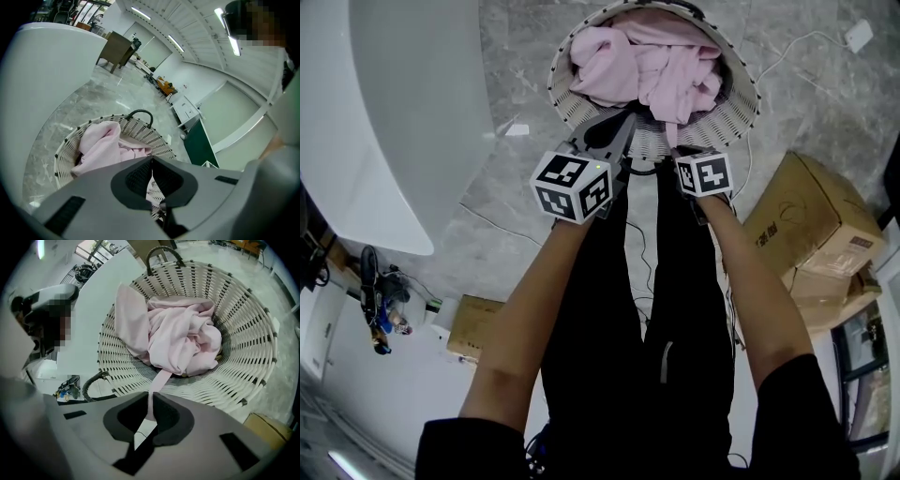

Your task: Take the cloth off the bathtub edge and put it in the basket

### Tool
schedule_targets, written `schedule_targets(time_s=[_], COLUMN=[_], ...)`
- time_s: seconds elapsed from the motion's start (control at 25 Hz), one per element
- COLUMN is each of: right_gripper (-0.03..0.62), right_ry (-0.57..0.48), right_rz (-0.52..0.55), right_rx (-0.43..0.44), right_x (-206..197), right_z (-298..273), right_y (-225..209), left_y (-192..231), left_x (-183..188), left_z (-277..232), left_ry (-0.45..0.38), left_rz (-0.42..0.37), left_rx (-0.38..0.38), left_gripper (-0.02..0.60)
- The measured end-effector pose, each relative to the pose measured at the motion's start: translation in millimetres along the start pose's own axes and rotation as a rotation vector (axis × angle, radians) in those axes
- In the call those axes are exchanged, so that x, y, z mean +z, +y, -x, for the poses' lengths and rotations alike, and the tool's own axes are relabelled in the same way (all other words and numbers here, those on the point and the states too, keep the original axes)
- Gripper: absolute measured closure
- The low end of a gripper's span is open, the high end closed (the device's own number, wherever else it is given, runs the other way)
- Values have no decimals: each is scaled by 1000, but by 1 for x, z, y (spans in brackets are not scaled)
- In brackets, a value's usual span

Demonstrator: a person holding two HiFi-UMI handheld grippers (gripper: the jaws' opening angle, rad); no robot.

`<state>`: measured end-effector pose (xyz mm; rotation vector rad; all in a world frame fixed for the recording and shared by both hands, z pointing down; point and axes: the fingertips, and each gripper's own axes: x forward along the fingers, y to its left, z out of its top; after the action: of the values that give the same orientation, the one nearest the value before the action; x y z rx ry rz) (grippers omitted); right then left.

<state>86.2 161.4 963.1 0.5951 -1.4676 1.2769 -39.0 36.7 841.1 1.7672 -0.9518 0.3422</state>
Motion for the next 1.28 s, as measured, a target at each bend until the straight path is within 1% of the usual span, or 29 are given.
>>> schedule_targets(time_s=[0.12,0.24,0.32,0.56,0.72,0.84,0.92,1.08,1.28], right_gripper=[551,553,553,551,551,551,551,551,551], right_ry=[-17,-65,-101,-235,-321,-375,-391,-424,-464], right_rz=[29,34,2,-102,-217,-290,-307,-302,-316], right_rx=[-4,7,16,60,92,127,144,164,197], right_x=[5,19,36,104,147,166,175,199,223], right_z=[5,18,31,68,92,107,116,131,142], right_y=[-4,-5,-4,3,5,5,3,-1,4], left_y=[0,-3,-4,-12,-8,-3,-2,-1,-3], left_x=[2,5,6,10,18,24,28,35,30], left_z=[-1,-2,-2,-4,-3,0,3,4,-1], left_ry=[2,7,14,43,37,34,28,17,34], left_rz=[7,-16,-27,-56,-60,-68,-61,-54,-46], left_rx=[-3,-2,4,11,4,15,24,28,22], left_gripper=[565,565,565,565,565,566,565,565,565])
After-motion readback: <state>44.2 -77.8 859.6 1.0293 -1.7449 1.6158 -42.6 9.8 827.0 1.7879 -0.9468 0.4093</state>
